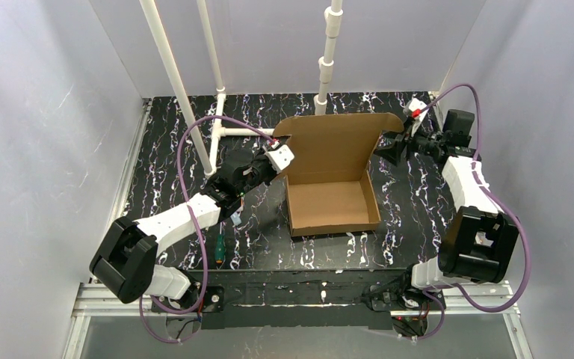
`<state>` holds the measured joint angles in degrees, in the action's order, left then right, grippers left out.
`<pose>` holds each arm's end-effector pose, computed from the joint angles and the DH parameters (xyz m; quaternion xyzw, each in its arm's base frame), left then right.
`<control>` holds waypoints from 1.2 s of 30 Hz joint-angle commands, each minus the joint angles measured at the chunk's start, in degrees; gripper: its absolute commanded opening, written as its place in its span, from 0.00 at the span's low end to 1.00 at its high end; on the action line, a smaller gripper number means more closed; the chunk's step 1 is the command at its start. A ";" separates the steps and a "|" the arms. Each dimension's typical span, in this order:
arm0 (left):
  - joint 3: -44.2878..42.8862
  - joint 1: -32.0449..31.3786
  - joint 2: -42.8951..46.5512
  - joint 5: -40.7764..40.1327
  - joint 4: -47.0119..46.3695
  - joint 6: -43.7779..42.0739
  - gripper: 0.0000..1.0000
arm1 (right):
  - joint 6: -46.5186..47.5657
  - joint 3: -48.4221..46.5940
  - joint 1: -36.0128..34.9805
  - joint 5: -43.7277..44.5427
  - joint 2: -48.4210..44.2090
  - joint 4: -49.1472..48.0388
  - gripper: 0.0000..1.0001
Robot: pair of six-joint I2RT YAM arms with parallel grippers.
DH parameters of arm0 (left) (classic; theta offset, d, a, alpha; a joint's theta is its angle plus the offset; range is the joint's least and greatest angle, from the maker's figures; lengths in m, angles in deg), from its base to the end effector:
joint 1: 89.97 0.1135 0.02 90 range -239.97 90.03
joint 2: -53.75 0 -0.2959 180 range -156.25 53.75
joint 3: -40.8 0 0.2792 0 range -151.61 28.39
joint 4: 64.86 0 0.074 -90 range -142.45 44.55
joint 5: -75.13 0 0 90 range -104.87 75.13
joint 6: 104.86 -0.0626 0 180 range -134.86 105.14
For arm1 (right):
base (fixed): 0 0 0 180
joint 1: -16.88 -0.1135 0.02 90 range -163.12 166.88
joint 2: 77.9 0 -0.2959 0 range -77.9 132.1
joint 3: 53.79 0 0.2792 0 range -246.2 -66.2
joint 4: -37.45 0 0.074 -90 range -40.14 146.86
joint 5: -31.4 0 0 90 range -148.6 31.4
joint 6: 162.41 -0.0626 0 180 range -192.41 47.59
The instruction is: Fold the paper box
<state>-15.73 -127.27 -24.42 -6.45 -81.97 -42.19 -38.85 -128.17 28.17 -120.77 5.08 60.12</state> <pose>0.2763 -0.2220 0.2894 0.4337 0.5924 -0.1125 0.6695 0.3522 -0.0139 0.3119 -0.3926 0.6834 0.2557 0.5598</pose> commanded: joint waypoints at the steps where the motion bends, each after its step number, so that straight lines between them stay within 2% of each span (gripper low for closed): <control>1: -2.00 -0.10 0.10 2.70 2.23 1.17 0.00 | 2.63 0.23 -2.89 -2.60 -1.56 -2.30 0.78; 5: -2.28 -0.10 -0.04 3.17 2.23 1.60 0.00 | 1.71 0.05 -3.59 -1.93 0.00 -4.02 0.73; 12: -3.28 -0.10 -1.10 3.77 2.27 2.23 0.00 | 3.82 -1.14 -4.10 -5.53 2.88 -3.83 0.51; 15: -3.75 -0.07 -1.82 3.65 2.22 2.53 0.00 | 6.63 -1.52 -4.88 -6.00 2.72 -1.25 0.48; 22: -5.06 -0.14 -3.12 4.74 2.22 3.59 0.00 | 8.51 -1.43 -6.37 -2.73 3.22 -1.07 0.48; 26: -5.04 -0.14 -2.88 3.85 2.27 2.25 0.00 | 6.07 -0.67 -6.04 2.28 3.31 -6.93 0.63; 28: -4.42 -0.09 -2.40 3.60 2.25 0.39 0.00 | 7.28 -1.10 -5.11 1.07 4.07 -7.39 0.66; 36: -3.49 -0.05 -2.35 5.71 2.26 -4.38 0.00 | 13.29 -4.95 -3.31 -4.75 8.08 -2.54 0.66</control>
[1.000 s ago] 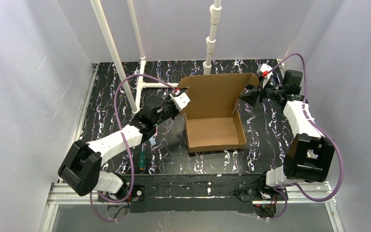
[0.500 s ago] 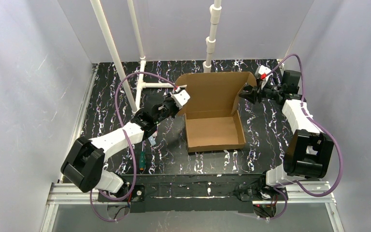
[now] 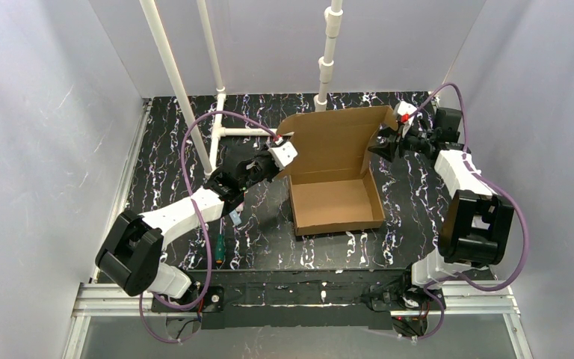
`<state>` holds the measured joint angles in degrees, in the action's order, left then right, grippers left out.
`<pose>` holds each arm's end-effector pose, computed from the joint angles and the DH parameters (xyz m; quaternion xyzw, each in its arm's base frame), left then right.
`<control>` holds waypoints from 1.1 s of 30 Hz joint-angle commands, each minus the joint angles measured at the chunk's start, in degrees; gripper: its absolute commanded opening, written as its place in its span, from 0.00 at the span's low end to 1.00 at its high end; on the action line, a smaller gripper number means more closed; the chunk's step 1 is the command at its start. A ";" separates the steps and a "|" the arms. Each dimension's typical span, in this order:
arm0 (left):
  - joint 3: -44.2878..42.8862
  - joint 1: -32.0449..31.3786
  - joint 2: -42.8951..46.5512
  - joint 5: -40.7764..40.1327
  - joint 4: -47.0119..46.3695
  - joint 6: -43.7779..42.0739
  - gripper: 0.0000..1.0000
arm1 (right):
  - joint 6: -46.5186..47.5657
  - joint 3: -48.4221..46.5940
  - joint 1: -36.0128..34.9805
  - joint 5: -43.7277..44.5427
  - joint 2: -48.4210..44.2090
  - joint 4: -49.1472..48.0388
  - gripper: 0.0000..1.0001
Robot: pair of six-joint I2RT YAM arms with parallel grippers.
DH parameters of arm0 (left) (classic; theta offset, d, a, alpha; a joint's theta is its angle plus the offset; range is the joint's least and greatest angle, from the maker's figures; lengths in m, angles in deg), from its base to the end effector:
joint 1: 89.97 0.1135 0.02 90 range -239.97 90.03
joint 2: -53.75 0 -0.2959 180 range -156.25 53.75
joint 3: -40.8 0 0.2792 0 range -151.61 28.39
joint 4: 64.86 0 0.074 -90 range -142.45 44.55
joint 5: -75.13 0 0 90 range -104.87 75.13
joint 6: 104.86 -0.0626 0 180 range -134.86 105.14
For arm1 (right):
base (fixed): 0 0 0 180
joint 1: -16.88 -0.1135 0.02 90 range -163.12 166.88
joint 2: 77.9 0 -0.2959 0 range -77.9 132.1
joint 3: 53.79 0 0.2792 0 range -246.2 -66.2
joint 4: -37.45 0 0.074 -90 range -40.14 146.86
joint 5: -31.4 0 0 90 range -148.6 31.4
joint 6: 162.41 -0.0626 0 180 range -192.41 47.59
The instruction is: Fold the paper box
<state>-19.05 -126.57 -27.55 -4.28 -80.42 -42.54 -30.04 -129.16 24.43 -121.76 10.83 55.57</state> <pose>0.2901 -0.2298 0.2900 0.4457 0.5931 -0.1202 0.6596 0.3764 0.0065 0.2914 -0.4666 0.6326 0.2385 0.5703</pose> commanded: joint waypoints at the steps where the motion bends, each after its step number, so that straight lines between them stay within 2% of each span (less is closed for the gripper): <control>1: -0.17 -0.74 0.71 3.82 0.70 -4.12 0.00 | 6.14 -5.08 0.41 -4.37 3.14 3.97 0.66; 4: -0.28 -0.75 0.68 4.54 0.68 -4.65 0.00 | 12.63 -8.80 0.41 -5.87 5.95 11.94 0.70; 6: -0.28 -0.71 0.53 4.99 0.67 -5.32 0.00 | 19.56 -11.71 0.30 -6.72 8.00 21.35 0.77; 9: -0.34 -0.75 0.34 5.14 0.72 -6.09 0.00 | 29.85 -16.79 0.32 -7.25 11.08 31.72 0.80; 13: -0.96 -0.55 0.03 5.56 0.64 -6.03 0.00 | 41.87 -21.49 0.13 -8.25 14.64 45.16 0.80; 18: -1.97 -0.58 -0.03 5.39 0.72 -4.50 0.00 | 66.12 -28.54 -0.62 -9.81 18.92 72.05 0.73; 19: -2.15 -0.56 -0.04 5.12 0.72 -4.19 0.00 | 68.17 -29.33 -0.61 -10.56 19.42 75.10 0.70; 33: -2.93 -0.57 0.27 3.31 0.70 0.03 0.00 | 69.37 -24.69 -3.37 -10.06 11.13 75.50 0.55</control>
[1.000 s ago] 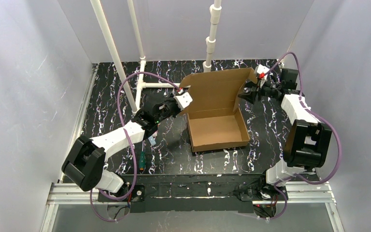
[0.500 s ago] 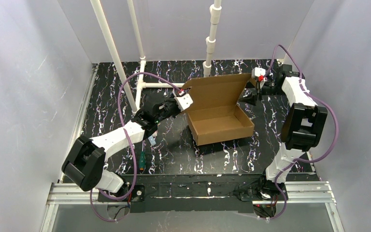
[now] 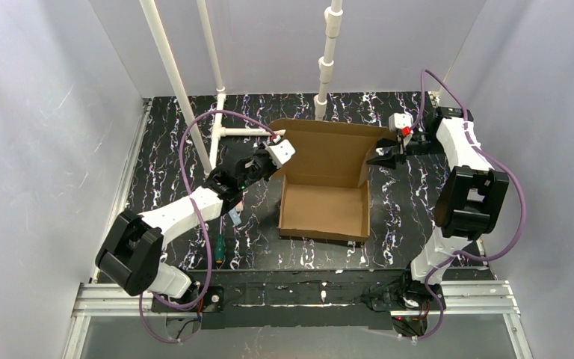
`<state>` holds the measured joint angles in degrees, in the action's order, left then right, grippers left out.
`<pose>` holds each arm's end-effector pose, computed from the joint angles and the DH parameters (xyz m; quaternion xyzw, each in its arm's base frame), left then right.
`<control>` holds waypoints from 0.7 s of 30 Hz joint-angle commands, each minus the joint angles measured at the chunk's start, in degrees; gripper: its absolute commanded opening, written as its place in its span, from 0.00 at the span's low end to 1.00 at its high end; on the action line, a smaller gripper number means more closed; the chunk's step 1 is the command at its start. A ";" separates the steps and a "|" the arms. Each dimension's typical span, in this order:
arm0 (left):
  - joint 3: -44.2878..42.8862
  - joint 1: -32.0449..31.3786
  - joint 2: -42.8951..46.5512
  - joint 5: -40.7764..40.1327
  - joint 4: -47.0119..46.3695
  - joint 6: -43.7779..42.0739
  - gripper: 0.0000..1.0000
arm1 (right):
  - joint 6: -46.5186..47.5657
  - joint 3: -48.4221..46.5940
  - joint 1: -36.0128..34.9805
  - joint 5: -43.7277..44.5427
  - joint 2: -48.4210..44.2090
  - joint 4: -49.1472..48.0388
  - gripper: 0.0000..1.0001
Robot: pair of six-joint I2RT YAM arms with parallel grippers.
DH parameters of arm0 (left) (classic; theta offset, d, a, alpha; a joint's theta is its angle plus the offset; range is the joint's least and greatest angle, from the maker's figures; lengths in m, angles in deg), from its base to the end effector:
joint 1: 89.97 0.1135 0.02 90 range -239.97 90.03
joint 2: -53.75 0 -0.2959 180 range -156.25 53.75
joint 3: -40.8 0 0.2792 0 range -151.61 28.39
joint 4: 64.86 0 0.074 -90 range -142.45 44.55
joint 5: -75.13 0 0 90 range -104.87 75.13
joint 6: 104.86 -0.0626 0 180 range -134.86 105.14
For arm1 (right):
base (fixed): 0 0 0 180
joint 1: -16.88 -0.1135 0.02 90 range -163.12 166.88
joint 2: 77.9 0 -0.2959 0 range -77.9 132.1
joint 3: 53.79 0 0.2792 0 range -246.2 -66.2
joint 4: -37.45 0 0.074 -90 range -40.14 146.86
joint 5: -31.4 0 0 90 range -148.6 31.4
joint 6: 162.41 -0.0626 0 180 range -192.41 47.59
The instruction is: Fold the paper box
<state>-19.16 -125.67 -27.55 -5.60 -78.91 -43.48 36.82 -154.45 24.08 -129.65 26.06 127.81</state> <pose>0.2946 -0.2241 0.2872 0.4434 0.6050 -0.1012 0.6536 0.3686 0.0131 0.2905 -0.6206 0.5262 0.3280 0.4800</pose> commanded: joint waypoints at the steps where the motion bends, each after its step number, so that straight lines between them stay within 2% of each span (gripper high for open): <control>1: -3.01 -1.47 0.25 4.68 -0.81 1.28 0.00 | 2.36 0.69 -2.99 -2.22 -4.34 3.26 0.53; 6: -3.66 -1.42 0.11 5.04 -0.80 3.72 0.00 | 1.46 0.90 -2.99 -1.94 -4.22 3.26 0.43; 12: -4.45 -1.46 0.62 5.22 -0.79 8.28 0.08 | 0.91 1.49 -3.01 -1.41 -3.79 2.75 0.34; 18: -3.81 -1.47 2.34 5.29 -0.73 17.37 0.28 | 1.12 2.84 -3.05 -0.64 -4.21 2.19 0.26; 21: -3.14 -1.47 2.35 5.54 -0.64 22.11 0.38 | 1.05 3.74 -2.99 -0.10 -5.08 1.77 0.18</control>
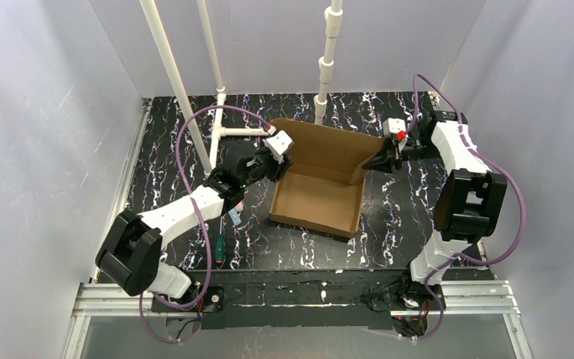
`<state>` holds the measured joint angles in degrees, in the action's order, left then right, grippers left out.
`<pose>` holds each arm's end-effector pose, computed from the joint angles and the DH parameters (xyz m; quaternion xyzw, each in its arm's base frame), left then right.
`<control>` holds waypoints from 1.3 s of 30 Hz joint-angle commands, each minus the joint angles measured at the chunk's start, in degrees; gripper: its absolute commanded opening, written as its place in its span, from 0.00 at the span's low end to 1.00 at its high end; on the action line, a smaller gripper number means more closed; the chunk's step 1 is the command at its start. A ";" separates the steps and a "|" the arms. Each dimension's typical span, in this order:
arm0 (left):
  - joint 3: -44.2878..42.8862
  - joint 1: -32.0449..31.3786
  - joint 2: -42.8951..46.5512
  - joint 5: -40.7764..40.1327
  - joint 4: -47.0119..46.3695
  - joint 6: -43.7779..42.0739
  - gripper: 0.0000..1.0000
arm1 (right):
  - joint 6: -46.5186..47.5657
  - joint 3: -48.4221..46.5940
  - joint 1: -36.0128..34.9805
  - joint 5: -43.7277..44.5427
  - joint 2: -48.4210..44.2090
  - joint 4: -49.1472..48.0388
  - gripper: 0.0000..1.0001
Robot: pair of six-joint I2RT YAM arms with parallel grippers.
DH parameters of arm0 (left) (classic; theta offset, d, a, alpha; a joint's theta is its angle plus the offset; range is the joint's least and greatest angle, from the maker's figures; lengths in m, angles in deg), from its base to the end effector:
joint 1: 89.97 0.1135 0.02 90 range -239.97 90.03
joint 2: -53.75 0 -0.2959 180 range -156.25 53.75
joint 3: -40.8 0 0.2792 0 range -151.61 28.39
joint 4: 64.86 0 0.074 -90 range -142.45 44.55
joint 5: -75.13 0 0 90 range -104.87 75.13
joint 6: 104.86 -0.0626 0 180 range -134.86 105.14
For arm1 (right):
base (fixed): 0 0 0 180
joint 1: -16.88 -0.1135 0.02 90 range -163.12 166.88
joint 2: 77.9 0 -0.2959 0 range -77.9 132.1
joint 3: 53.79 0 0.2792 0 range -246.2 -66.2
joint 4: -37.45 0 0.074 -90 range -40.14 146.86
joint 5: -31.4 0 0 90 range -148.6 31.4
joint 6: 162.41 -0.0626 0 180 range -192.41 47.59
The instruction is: Fold the paper box
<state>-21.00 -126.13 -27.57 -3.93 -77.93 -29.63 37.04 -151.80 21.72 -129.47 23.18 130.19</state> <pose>0.2942 -0.2297 0.2975 0.3765 0.6429 -0.1929 0.6385 0.3499 0.0297 0.2949 -0.6259 0.5208 0.3488 0.4640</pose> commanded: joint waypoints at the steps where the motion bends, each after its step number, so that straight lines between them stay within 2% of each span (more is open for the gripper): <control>1: -1.18 -1.01 2.25 3.93 -1.60 9.87 0.38 | 0.86 1.30 -0.69 -0.04 -2.60 -0.66 0.17; 7: -2.03 -1.01 0.15 4.68 -1.69 17.17 0.53 | 0.86 2.60 -0.63 0.42 -3.68 -0.88 0.11; 13: -3.05 -0.91 -0.15 7.75 -1.72 19.03 0.63 | 1.21 3.29 -0.67 0.86 -4.51 -0.41 0.09; 18: 0.47 0.93 4.72 10.37 -1.70 23.74 0.77 | 1.14 4.13 -0.47 0.79 -5.27 -0.86 0.09; 21: 2.76 3.85 7.76 14.89 -1.60 29.44 0.78 | 1.19 4.29 -0.28 0.97 -5.28 -0.67 0.09; 27: 11.24 7.44 18.01 13.29 0.47 34.02 0.82 | 3.09 5.40 0.11 1.69 -5.54 0.35 0.09; 30: 12.61 8.21 23.35 11.30 8.42 37.52 0.82 | 3.52 5.87 0.49 1.84 -5.53 0.35 0.09; 32: 11.51 8.56 26.36 9.39 18.76 39.97 0.82 | 3.70 6.10 0.74 1.99 -5.75 0.35 0.09; 36: 6.80 8.73 30.13 -1.85 45.73 44.55 0.82 | 3.92 6.53 1.04 2.10 -6.43 0.18 0.09; 39: 7.14 8.74 32.99 -9.79 57.91 48.53 0.79 | 3.85 6.68 1.05 1.86 -6.68 0.16 0.09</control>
<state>-12.47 -117.83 2.02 -1.46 -44.57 12.58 39.25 -145.86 22.44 -126.54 19.33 129.34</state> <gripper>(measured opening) 0.815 0.435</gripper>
